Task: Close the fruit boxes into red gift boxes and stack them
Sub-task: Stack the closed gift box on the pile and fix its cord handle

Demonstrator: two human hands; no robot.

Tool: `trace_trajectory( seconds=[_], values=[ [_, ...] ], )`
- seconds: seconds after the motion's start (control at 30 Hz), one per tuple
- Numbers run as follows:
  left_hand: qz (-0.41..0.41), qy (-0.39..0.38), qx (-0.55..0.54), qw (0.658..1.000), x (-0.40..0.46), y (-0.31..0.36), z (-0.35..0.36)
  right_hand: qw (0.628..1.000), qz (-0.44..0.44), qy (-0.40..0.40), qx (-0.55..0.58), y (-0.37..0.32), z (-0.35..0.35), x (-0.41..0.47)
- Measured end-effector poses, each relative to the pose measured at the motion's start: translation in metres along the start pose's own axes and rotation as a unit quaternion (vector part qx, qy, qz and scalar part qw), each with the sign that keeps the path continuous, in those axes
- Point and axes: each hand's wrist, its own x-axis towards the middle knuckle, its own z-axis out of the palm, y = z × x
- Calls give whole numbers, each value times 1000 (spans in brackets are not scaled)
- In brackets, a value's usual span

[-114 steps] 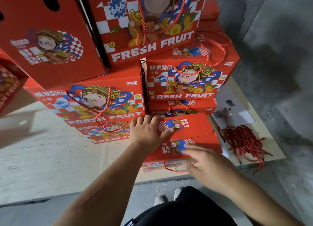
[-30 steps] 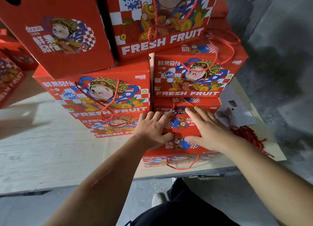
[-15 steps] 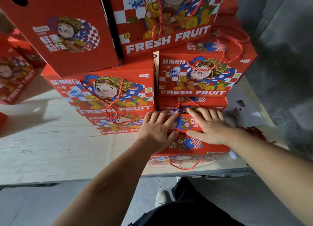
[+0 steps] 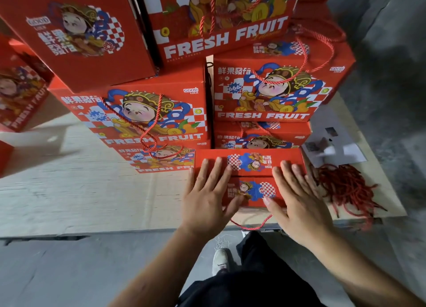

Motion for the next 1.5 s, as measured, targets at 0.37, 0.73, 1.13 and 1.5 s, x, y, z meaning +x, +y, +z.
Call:
trace_trajectory(
  seconds=[0.37,0.73,1.13,1.5],
  values=[
    [-90,-61,-2,994,4,5,-1,997,9,18,76,0,-2,8],
    [-268,-152,-86,947,-18,92,-5,655,393,-129,632,35,5,-25],
    [-443,-236,-221,837,19,42,-16,554,203,-154,793,26,-56,-16],
    [-91,37,-411,906,30,144,-93,529,172,-226,799,-26,-70,-4]
  ],
)
